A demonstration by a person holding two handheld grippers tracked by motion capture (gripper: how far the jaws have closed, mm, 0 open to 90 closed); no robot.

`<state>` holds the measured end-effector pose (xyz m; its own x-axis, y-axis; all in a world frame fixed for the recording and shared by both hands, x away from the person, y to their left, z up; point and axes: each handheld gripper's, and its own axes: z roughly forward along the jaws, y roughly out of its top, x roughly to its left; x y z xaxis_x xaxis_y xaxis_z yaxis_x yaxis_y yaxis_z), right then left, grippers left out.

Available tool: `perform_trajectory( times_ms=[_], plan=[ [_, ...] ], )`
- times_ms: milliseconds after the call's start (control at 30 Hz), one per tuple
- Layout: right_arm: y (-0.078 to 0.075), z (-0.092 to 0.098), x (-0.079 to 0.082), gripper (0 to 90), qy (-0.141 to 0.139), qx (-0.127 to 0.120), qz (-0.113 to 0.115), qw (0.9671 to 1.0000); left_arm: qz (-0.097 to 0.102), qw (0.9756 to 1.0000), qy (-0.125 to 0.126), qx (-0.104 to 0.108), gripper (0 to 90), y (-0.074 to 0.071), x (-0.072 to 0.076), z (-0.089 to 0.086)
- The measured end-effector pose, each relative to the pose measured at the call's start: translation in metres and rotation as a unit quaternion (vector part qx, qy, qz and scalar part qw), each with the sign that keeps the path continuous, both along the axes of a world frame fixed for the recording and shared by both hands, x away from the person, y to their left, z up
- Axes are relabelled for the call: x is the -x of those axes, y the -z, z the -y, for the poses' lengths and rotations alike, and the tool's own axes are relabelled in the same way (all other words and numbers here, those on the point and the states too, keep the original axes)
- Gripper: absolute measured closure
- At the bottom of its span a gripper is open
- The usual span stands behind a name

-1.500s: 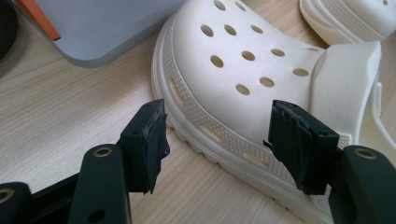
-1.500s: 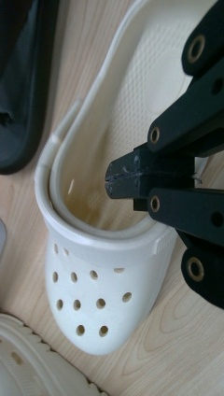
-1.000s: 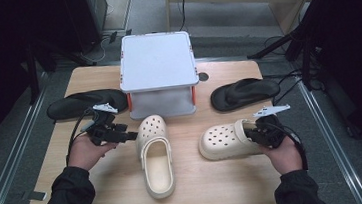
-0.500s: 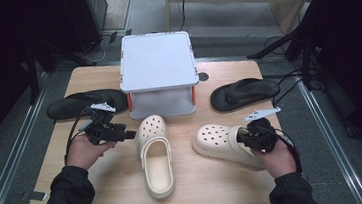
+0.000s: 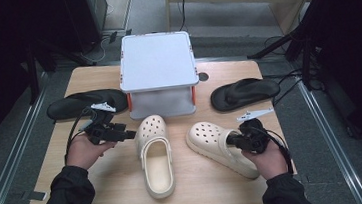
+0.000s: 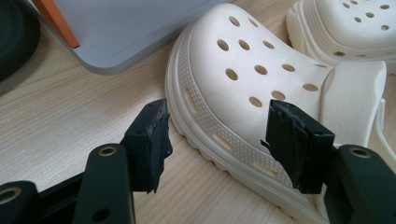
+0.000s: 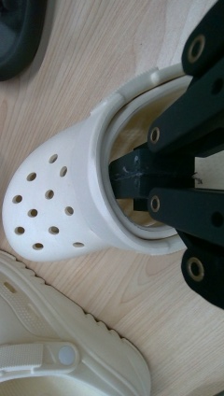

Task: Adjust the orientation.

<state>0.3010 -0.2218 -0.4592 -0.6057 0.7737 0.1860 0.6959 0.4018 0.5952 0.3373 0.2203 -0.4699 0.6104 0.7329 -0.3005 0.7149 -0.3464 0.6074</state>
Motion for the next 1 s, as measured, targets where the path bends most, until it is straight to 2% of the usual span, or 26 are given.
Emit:
perform_trajectory(
  times_ms=[300, 633, 733, 900, 1000],
  plan=[
    [-0.001, -0.012, -0.004, 90.0, -0.003, -0.042, -0.003, 0.9991, -0.001, 1.0000, 0.004, -0.003, 39.6, 0.000, 0.000, 0.000],
    [-0.001, -0.019, -0.004, 89.5, -0.011, -0.033, 0.009, 0.9993, 0.000, 1.0000, 0.005, -0.002, 39.6, 0.000, 0.000, 0.000],
    [-0.006, -0.013, -0.002, 87.1, -0.015, -0.034, 0.018, 0.9992, -0.001, 1.0000, 0.004, 0.000, 39.6, 0.000, 0.000, 0.000],
    [-0.016, 0.007, 0.002, 80.7, 0.000, -0.042, 0.049, 0.9979, 0.000, 1.0000, 0.003, 0.001, 39.4, -0.001, 0.000, -0.001],
    [-0.015, 0.018, 0.001, 70.0, 0.009, -0.037, 0.056, 0.9977, 0.001, 1.0000, 0.000, 0.000, 39.0, -0.001, 0.001, -0.001]
  ],
)
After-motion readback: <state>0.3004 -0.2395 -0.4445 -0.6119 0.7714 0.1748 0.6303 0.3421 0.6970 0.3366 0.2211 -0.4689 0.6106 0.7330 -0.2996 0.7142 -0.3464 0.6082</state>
